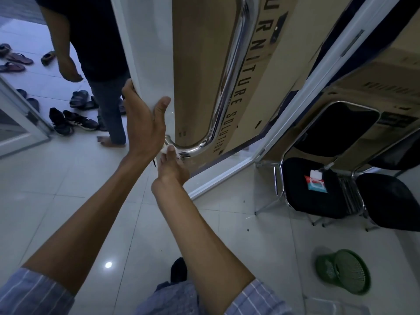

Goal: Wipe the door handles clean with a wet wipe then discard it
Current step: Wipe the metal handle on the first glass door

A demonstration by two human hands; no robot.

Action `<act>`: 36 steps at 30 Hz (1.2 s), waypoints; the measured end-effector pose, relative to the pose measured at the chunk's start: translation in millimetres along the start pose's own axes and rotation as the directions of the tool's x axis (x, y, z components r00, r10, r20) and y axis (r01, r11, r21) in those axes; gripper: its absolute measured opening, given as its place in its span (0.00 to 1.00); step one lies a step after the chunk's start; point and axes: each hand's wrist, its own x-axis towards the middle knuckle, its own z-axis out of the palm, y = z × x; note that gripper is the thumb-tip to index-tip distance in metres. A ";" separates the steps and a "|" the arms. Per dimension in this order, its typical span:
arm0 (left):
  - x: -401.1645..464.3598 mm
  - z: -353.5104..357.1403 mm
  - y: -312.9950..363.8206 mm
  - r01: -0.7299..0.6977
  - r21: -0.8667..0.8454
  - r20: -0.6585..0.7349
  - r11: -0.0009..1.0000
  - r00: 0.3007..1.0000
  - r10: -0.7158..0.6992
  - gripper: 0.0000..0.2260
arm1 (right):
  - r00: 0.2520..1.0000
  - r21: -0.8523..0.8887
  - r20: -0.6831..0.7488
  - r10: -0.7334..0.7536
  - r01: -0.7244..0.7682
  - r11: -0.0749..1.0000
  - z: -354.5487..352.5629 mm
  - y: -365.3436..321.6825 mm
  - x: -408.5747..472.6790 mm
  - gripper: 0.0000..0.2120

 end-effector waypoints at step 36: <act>0.9 -3.4 -4.3 0.025 0.033 0.063 0.999 0.998 -0.027 0.38 | 0.989 -0.075 -0.073 -0.127 0.122 0.990 -21.4 -3.8 -0.3 0.07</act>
